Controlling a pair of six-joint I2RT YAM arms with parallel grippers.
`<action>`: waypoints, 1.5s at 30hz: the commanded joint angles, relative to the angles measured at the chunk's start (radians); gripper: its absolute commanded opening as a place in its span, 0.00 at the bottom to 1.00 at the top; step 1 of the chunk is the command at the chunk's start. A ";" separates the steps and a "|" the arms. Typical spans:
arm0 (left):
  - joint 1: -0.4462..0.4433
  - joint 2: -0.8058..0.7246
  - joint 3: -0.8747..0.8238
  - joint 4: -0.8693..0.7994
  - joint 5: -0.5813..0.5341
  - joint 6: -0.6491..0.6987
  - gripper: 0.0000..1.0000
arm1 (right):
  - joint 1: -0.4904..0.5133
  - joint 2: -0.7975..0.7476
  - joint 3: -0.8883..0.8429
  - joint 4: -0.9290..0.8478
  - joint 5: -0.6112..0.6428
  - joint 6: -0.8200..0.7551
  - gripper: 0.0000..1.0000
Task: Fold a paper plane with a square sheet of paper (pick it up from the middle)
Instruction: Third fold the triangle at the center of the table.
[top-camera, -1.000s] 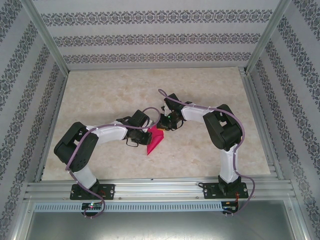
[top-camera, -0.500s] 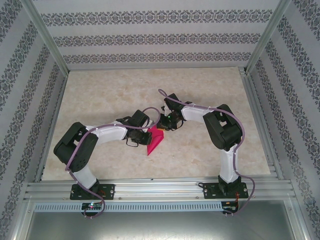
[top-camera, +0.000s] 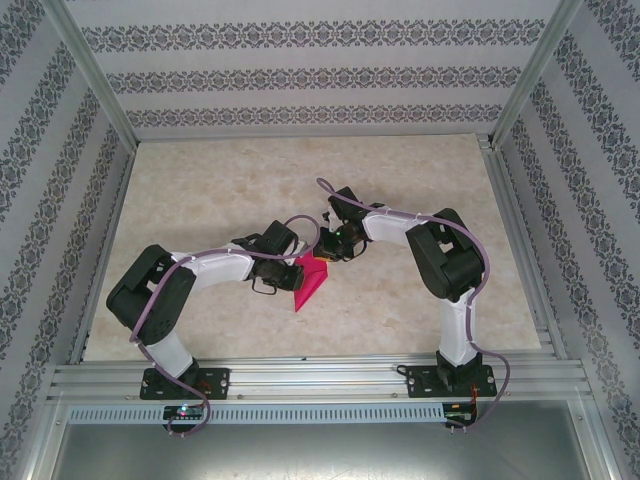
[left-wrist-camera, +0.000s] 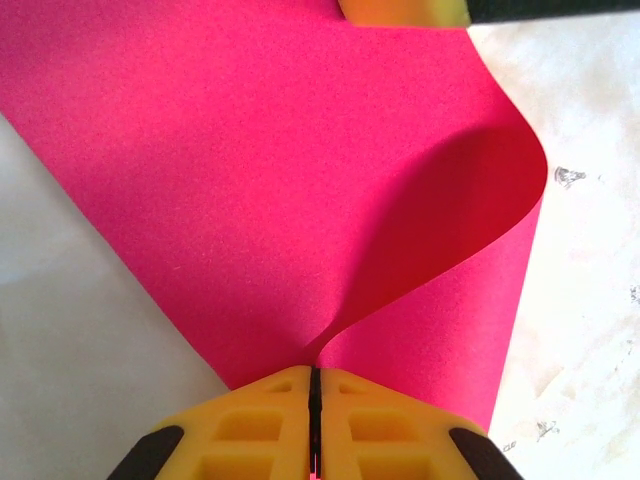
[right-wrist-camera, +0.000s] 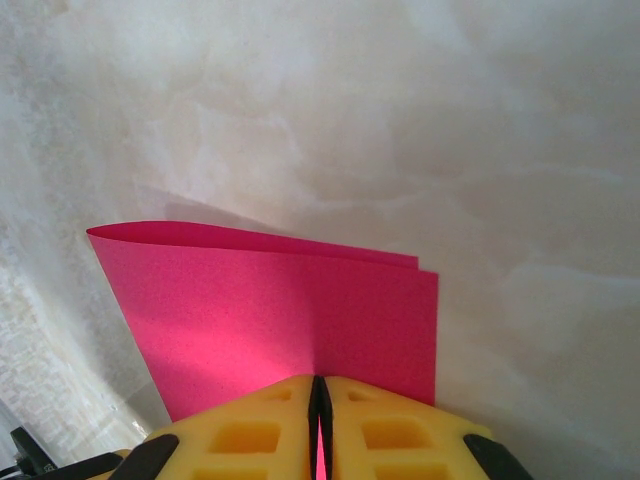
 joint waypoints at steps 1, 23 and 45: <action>0.013 0.002 -0.007 0.018 -0.010 -0.015 0.11 | 0.018 0.049 -0.026 -0.028 0.035 0.014 0.12; 0.013 -0.055 -0.014 -0.006 -0.030 -0.014 0.12 | 0.020 0.045 -0.036 -0.028 0.044 0.015 0.12; 0.013 -0.027 -0.015 -0.024 -0.026 -0.014 0.12 | 0.020 0.047 -0.036 -0.035 0.054 0.014 0.12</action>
